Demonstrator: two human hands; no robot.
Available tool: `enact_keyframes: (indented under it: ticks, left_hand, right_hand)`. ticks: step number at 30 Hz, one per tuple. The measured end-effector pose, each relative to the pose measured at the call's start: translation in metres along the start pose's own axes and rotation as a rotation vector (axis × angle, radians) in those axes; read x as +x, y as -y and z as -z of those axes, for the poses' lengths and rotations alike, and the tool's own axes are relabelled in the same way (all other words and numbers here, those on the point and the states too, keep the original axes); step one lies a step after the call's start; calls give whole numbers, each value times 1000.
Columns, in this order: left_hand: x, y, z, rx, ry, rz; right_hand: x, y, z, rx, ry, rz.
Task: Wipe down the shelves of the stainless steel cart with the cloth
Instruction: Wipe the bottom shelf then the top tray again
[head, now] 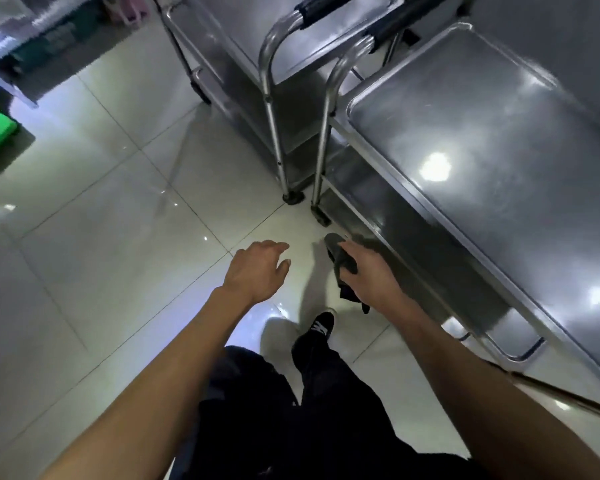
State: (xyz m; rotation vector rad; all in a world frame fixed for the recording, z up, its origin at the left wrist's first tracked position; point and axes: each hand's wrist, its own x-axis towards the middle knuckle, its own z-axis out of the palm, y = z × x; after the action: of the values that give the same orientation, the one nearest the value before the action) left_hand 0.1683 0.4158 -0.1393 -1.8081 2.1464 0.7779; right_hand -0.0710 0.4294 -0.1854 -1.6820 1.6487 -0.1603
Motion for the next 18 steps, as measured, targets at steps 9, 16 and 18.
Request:
enact_keyframes:
  ticks: [9, 16, 18]
  left_hand:
    - [98, 31, 24, 114, 143, -249]
    - [180, 77, 21, 171, 238, -462]
    - [203, 91, 10, 180, 270, -499]
  right_hand:
    - [40, 13, -26, 195, -142, -215]
    - [75, 31, -85, 302, -274, -453]
    - [90, 27, -110, 328, -279, -490]
